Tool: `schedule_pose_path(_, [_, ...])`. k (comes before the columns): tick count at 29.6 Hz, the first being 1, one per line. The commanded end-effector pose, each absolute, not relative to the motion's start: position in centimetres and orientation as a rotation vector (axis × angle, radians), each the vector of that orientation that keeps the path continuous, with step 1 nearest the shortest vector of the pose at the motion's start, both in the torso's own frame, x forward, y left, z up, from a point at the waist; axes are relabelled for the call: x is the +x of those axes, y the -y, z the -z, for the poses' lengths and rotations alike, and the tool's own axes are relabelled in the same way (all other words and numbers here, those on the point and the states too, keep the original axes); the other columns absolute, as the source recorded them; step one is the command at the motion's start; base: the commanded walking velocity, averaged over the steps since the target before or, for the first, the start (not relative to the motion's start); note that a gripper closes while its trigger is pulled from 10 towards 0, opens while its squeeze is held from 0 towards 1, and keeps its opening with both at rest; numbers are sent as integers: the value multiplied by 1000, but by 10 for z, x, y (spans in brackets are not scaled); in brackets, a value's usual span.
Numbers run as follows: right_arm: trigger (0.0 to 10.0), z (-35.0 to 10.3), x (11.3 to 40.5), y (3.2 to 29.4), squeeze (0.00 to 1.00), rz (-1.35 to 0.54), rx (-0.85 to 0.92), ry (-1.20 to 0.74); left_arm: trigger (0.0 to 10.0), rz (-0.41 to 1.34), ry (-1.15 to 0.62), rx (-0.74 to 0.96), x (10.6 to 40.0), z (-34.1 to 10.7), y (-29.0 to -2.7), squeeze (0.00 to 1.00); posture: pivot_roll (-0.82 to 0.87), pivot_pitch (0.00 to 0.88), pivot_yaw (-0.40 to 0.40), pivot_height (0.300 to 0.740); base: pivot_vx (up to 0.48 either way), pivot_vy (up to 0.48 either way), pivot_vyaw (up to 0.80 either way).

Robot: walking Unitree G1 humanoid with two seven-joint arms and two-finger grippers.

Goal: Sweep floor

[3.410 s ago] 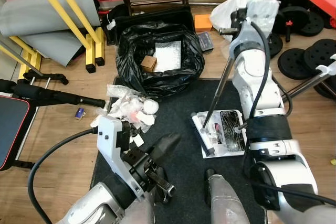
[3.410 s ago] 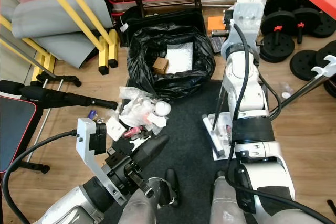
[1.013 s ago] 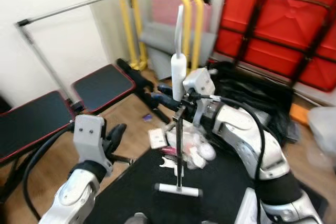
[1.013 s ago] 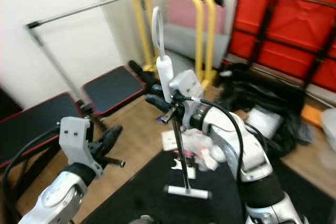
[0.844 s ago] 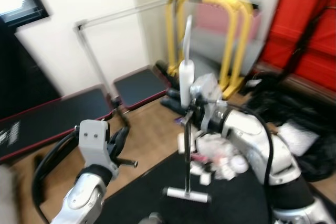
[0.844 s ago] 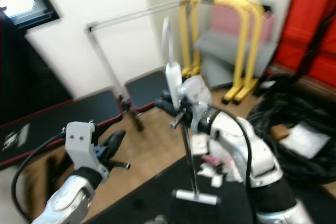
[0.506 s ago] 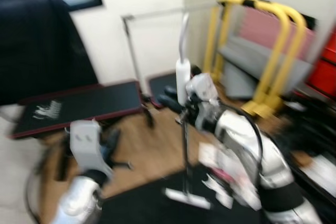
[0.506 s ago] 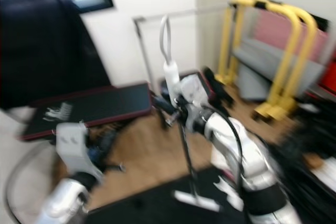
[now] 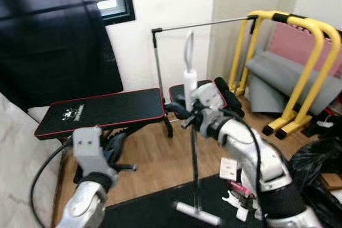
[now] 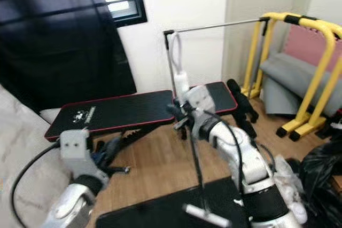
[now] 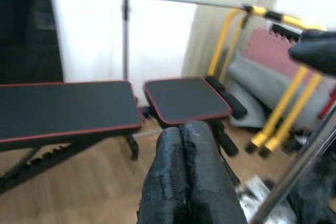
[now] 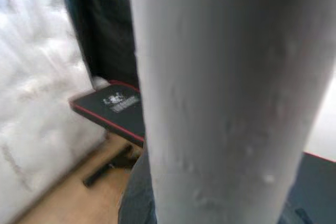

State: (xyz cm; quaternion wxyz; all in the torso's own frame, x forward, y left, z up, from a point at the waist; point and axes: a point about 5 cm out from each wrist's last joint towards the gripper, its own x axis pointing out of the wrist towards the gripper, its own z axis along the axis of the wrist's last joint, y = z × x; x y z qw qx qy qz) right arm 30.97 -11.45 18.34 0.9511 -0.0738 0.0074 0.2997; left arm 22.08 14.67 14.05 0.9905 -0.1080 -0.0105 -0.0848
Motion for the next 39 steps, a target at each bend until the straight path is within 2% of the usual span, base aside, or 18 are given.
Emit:
schedule_pose_path(1, [10000, -191, 308, 100, 0, -657, -148, 33, 10000, 131, -11, -191, 221, -132, -156, 0, -60, 5, -4, 740, 368, 0, 469])
schedule_pose_path(7, [10000, -188, 309, 97, 0, -653, -149, 29, 10000, 136, -7, -194, 224, -131, -155, 0, -64, 0, -13, 740, 371, 0, 0])
schedule_pose_path(10, [10000, -187, 308, 94, 0, -695, -138, 22, 10000, 145, 1, -188, 229, -131, -153, 0, -64, 0, -45, 740, 374, 0, 0])
schedule_pose_path(17, [10000, -188, 304, 87, 0, -768, -135, 22, 10000, 155, 17, -179, 233, -132, -150, 0, -61, 0, -59, 740, 372, 0, 800])
schedule_pose_path(21, [10000, -188, 308, 88, 0, -732, -131, 24, 10000, 162, 25, -169, 234, -132, -148, 0, -60, 0, -56, 740, 371, 0, 0])
schedule_pose_path(23, [10000, -189, 314, 91, 0, -677, -117, 21, 10000, 172, 26, -161, 234, -133, -147, 0, -59, 0, -50, 740, 371, 0, 0])
schedule_pose_path(33, [10000, -188, 318, 99, 0, -638, -75, 10, 10000, 193, 23, -172, 229, -134, -145, 0, -50, 31, -47, 740, 373, 0, 0])
schedule_pose_path(39, [10000, -186, 329, 120, 0, -547, -48, -18, 10000, 248, 22, -173, 220, -136, -138, 0, -46, 68, -37, 740, 363, 0, 0])
